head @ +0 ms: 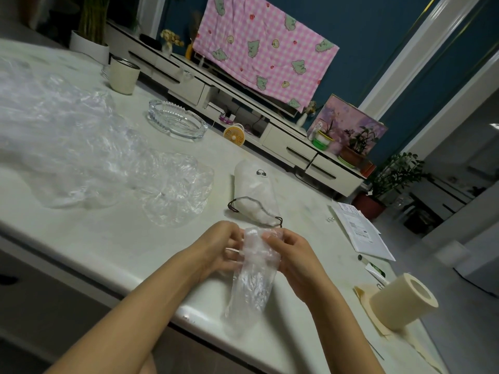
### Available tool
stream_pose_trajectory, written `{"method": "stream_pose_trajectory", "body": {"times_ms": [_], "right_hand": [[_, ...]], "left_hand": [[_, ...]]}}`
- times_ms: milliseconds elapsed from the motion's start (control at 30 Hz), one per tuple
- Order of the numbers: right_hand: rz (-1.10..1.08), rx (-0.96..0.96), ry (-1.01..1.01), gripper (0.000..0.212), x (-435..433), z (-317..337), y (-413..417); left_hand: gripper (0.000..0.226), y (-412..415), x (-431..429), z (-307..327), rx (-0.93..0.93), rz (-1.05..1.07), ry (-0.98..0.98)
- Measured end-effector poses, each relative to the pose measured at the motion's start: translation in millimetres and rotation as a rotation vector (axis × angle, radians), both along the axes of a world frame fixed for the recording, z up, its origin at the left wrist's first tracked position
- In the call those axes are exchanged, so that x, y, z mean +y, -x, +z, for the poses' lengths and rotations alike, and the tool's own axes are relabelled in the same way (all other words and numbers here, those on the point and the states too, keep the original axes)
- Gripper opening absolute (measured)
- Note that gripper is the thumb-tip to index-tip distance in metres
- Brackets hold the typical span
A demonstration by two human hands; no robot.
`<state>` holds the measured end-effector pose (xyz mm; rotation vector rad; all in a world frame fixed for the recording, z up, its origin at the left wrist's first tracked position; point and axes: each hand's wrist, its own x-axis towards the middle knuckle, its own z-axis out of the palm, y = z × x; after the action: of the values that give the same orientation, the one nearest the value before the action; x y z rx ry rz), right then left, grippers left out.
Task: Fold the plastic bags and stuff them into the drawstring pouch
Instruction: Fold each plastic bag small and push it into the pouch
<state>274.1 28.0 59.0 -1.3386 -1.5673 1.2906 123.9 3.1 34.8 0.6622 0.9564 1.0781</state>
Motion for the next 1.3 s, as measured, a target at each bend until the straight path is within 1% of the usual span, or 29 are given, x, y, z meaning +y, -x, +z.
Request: {"method": "stream_pose_trajectory", "body": {"times_ms": [33, 67, 100, 133, 200, 267, 300, 333, 367, 400, 467, 500, 533, 567, 600, 667, 700, 767, 800, 867, 933, 967, 1033, 1067, 1100, 1133, 1200, 1267, 1300], "right_hand": [[-0.004, -0.007, -0.035, 0.012, 0.1, -0.6, 0.2], [-0.009, -0.014, -0.065, 0.01, -0.1, -0.8, 0.9], [-0.015, -0.019, -0.089, 0.008, -0.2, -1.2, 2.1], [-0.022, -0.021, -0.103, 0.007, -0.2, -1.3, 3.2], [-0.035, -0.009, -0.102, 0.007, 0.2, -0.2, 3.5], [-0.057, 0.042, -0.081, 0.008, 0.1, 1.7, 3.0], [-0.082, 0.063, -0.093, 0.01, 0.1, 2.4, 1.2], [-0.11, 0.06, -0.161, 0.016, -0.5, 2.8, -1.8], [-0.134, -0.011, -0.317, 0.028, -1.4, 2.3, -6.4], [-0.118, -0.159, -0.543, 0.042, -3.6, 1.5, -10.0], [0.076, -0.577, -0.975, 0.064, -9.1, -7.5, -15.1], [0.178, -0.757, -1.104, 0.071, -11.3, -15.8, -16.6], [0.249, -0.844, -1.161, 0.071, -14.5, -23.6, -15.0], [0.291, -0.845, -1.186, 0.064, -17.9, -30.3, -12.6], [0.318, -0.792, -1.199, 0.052, -19.7, -35.4, -10.3], [0.327, -0.641, -1.179, 0.028, -23.1, -36.8, -8.3], [0.312, -0.565, -1.101, 0.02, -24.4, -33.3, -7.6], [0.266, -0.456, -0.806, 0.005, -26.5, -21.3, -5.4], [0.274, -0.423, -0.639, 0.005, -26.7, -15.6, -3.7], [0.301, -0.351, -0.358, 0.018, -26.5, -6.6, 0.0], [0.257, -0.278, -0.187, 0.017, -24.6, -2.5, 4.7], [0.219, -0.263, -0.138, 0.019, -24.1, -1.8, 6.5], [0.146, -0.271, -0.095, 0.022, -23.3, 0.0, 7.7], [0.131, -0.27, -0.087, 0.022, -23.2, 1.1, 8.3], [0.128, -0.264, -0.076, 0.021, -23.0, 2.6, 8.6], [0.135, -0.26, -0.072, 0.02, -23.6, 3.9, 8.8], [0.134, -0.24, -0.08, 0.018, -26.1, 3.7, 7.6], [0.032, -0.212, -0.125, 0.011, -27.5, 1.3, 5.8], [-0.043, -0.205, -0.153, 0.02, -26.5, -1.7, 4.0]], "left_hand": [[0.017, -0.3, -0.6, 0.9, -0.031, -0.006, 0.012], [0.024, -0.3, -0.2, -0.4, -0.028, -0.036, -0.002], [0.03, -0.3, 0.5, -2.9, 0.017, -0.078, -0.029], [0.031, -0.7, 0.1, -4.6, 0.073, -0.12, -0.066], [0.021, -1.7, -1.9, -6.5, 0.147, -0.157, -0.1], [0.017, -0.3, -0.6, -9.6, 0.181, -0.127, -0.089], [0.016, 0.9, 0.2, -9.9, 0.176, -0.106, -0.082], [0.015, 2.2, 1.2, -10.1, 0.167, -0.084, -0.074], [0.013, 2.7, 2.0, -10.3, 0.153, -0.062, -0.063], [0.011, 3.8, 2.9, -10.5, 0.138, -0.036, -0.051], [0.01, 4.8, 3.8, -10.5, 0.088, 0.025, -0.024], [0.009, 4.8, 4.7, -10.1, 0.066, 0.048, -0.019], [0.009, 5.5, 4.5, -10.1, 0.057, 0.067, -0.016], [0.008, 5.7, 4.1, -10.3, 0.06, 0.075, -0.015], [0.007, 6.0, 3.7, -10.5, 0.062, 0.074, -0.016], [0.007, 5.4, 2.1, -9.6, 0.064, 0.07, -0.008], [0.008, 5.1, 1.8, -9.1, 0.08, 0.074, -0.004], [0.012, 4.2, 1.3, -8.5, 0.104, 0.08, -0.011], [0.013, 3.9, 0.6, -8.0, 0.108, 0.072, -0.027], [0.009, 2.4, -1.7, -6.5, 0.104, 0.033, -0.067], [0.006, 1.5, -2.9, -5.7, 0.071, 0.005, -0.079], [0.007, 1.5, -3.6, -5.6, 0.044, -0.013, -0.079], [0.019, 3.4, -5.7, -3.2, -0.003, -0.078, -0.099], [0.023, 4.8, -7.8, -1.6, 0.005, -0.114, -0.135], [0.023, 5.2, -10.0, -0.3, 0.035, -0.133, -0.181], [0.022, 5.0, -11.4, 0.2, 0.069, -0.126, -0.212], [0.025, 3.0, -10.7, -1.8, 0.157, -0.032, -0.217], [0.017, 1.9, -10.4, -1.8, 0.168, 0.048, -0.211], [0.015, 2.3, -11.1, -0.9, 0.151, 0.055, -0.216]]}}
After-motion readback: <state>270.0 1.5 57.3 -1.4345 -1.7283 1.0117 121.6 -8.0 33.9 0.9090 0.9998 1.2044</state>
